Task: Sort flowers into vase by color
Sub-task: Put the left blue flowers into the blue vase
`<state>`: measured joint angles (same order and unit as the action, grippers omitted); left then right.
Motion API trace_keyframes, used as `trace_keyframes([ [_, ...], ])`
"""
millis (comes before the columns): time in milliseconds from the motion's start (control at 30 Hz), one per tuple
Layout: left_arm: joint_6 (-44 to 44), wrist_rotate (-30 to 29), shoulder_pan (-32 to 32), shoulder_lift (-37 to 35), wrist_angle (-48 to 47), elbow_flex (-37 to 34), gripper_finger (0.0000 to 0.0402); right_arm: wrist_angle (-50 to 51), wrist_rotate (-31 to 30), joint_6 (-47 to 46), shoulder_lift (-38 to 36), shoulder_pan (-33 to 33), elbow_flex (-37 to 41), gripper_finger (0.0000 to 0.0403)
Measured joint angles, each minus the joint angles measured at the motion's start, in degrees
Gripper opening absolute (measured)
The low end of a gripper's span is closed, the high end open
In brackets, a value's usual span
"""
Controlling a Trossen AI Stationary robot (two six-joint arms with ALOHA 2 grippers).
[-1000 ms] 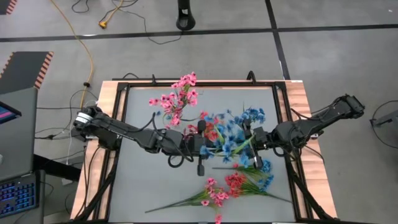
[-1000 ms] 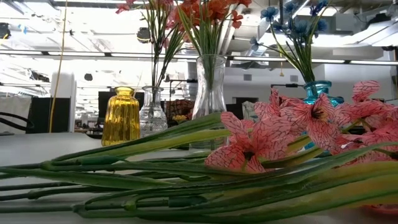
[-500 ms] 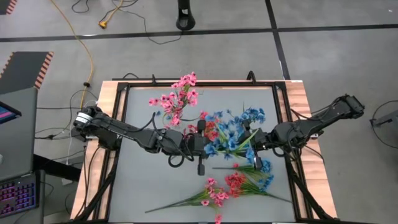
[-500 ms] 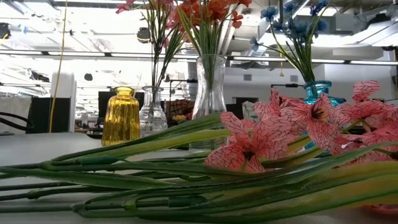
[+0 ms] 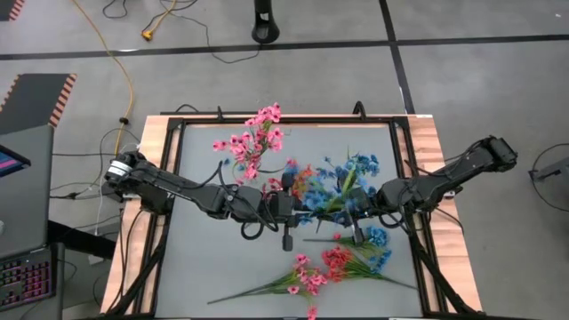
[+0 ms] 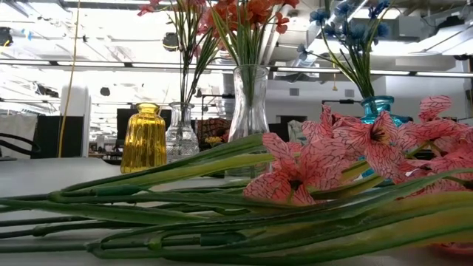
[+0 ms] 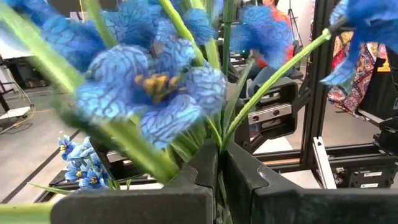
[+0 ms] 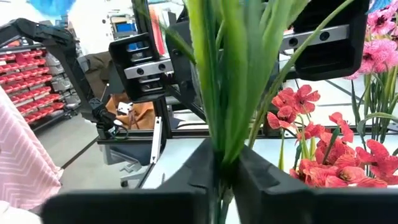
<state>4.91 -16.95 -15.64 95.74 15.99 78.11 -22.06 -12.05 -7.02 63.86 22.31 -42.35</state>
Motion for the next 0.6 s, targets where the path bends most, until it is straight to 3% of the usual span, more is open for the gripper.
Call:
trace_keyframes([
  [67, 0.01, -0.26, 0.00, -0.02, -0.04, 0.00, 0.0008, -0.13, 0.00, 0.01, 0.00, 0.00, 0.00, 0.0039],
  [333, 0.58, -0.23, -0.64, -0.14, -0.36, 0.00, 0.0061, 1.12, -0.09, -0.03, -1.16, 0.09, 0.00, 0.0038],
  [600, 3.86, -4.57, -2.77, -2.88, -7.03, -0.04, 0.0102, 10.80, -10.58, 0.98, -8.84, 4.51, 0.00, 0.0042],
])
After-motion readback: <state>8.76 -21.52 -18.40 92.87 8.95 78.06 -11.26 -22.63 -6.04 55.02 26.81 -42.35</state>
